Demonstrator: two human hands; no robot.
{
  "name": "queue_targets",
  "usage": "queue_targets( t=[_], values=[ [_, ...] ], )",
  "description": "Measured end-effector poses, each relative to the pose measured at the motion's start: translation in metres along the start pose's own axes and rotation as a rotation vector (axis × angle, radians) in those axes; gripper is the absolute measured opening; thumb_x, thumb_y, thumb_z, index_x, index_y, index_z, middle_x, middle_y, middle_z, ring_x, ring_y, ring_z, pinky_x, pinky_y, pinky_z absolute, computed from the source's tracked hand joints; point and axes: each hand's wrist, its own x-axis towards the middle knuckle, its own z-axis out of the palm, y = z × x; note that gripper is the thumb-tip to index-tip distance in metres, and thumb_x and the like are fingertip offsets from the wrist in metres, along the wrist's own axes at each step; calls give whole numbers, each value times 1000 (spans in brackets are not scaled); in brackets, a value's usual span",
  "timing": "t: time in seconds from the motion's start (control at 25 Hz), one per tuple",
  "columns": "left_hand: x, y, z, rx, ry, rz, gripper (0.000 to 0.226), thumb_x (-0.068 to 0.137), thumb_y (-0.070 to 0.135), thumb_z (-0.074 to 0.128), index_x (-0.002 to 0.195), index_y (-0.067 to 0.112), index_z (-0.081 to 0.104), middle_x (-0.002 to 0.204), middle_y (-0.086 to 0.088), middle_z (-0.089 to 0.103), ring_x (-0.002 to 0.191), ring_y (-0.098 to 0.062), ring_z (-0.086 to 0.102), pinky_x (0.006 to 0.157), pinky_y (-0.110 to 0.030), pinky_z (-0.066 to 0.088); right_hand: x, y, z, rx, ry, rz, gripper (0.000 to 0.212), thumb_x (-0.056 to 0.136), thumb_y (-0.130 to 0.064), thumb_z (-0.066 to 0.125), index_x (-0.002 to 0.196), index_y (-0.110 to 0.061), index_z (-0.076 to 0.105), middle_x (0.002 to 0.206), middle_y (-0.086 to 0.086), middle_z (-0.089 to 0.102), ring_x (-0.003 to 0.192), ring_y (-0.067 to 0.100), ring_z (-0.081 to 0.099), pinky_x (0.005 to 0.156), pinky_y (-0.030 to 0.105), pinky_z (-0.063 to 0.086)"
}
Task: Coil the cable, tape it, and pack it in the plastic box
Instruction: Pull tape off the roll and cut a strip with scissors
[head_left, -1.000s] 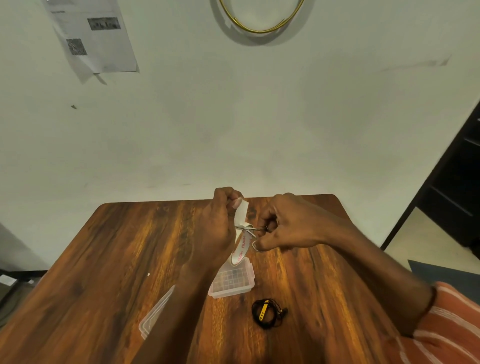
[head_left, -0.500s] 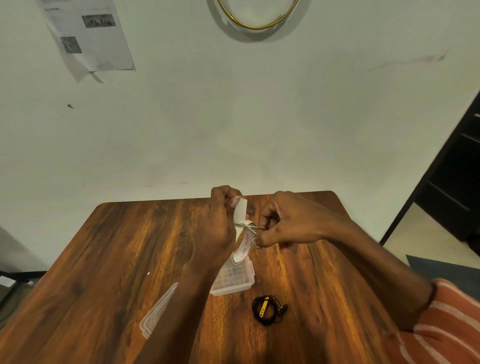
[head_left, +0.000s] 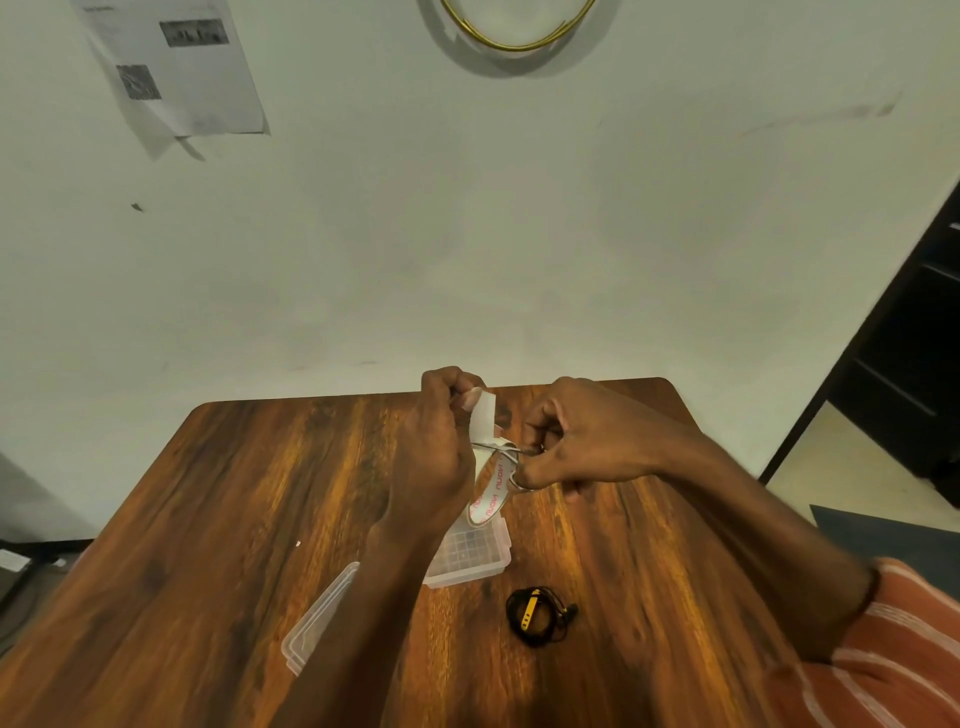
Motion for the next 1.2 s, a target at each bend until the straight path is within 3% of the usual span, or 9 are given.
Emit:
queue_targets(
  t=[0.2,0.44,0.56,0.64,0.76,0.96,1.04,1.12,1.2],
  values=[
    [1,1,1,32,-9,26,24,88,14,53,103,24,37,95,8,52,77,7,53,69,0,45,3,3,0,28,-1,-16,24,79,-22,80,85,0,73,70,5,74,51,16,69,54,29,55],
    [3,4,2,1,-27,22,21,95,8,50,102,24,39,88,25,46,81,10,58,59,-13,50,2,10,-2,104,-98,-60,16,83,-9,77,96,0,73,65,1,74,55,15,71,51,23,56],
    [-3,0,4,-6,-25,-14,20,97,4,50,99,22,41,83,21,50,71,-3,62,54,-18,52,4,20,7,138,-98,12,20,81,-14,79,94,-3,70,76,13,76,59,21,71,53,26,57],
    [-22,-9,16,10,-94,-115,12,96,9,46,98,20,43,83,11,51,70,-7,57,53,-26,51,5,40,27,190,-51,86,22,80,-19,79,92,-4,68,81,16,76,62,25,72,55,32,59],
    [-64,-22,60,-152,-224,-268,17,94,0,39,96,16,44,83,3,54,70,-7,56,55,-19,47,6,97,73,329,106,259,23,78,-25,79,88,-8,68,82,18,75,68,33,75,58,38,61],
    [-123,-66,111,-114,-209,-586,22,96,4,47,100,26,48,87,5,66,77,-11,67,62,-32,57,-19,215,158,180,500,618,27,75,-45,77,69,-20,71,67,-4,70,64,10,67,64,36,54],
    [-164,-69,101,-74,-151,-683,26,95,3,51,100,28,48,87,-1,65,72,-14,64,58,-22,53,-43,256,206,57,488,707,21,79,-49,70,82,-29,69,85,-11,67,76,7,64,76,36,57],
    [-209,-74,80,35,-126,-761,13,95,6,52,102,17,52,92,-3,61,74,-11,57,67,-14,47,-61,283,243,43,402,779,26,84,-37,68,107,-26,64,108,-9,63,97,13,63,95,38,52],
    [-234,-78,55,155,-202,-839,14,97,18,46,109,14,51,101,-4,61,86,-17,58,76,-26,49,-65,296,259,114,391,797,9,87,-24,68,95,-25,65,104,-4,66,96,17,64,94,41,51]
  ],
)
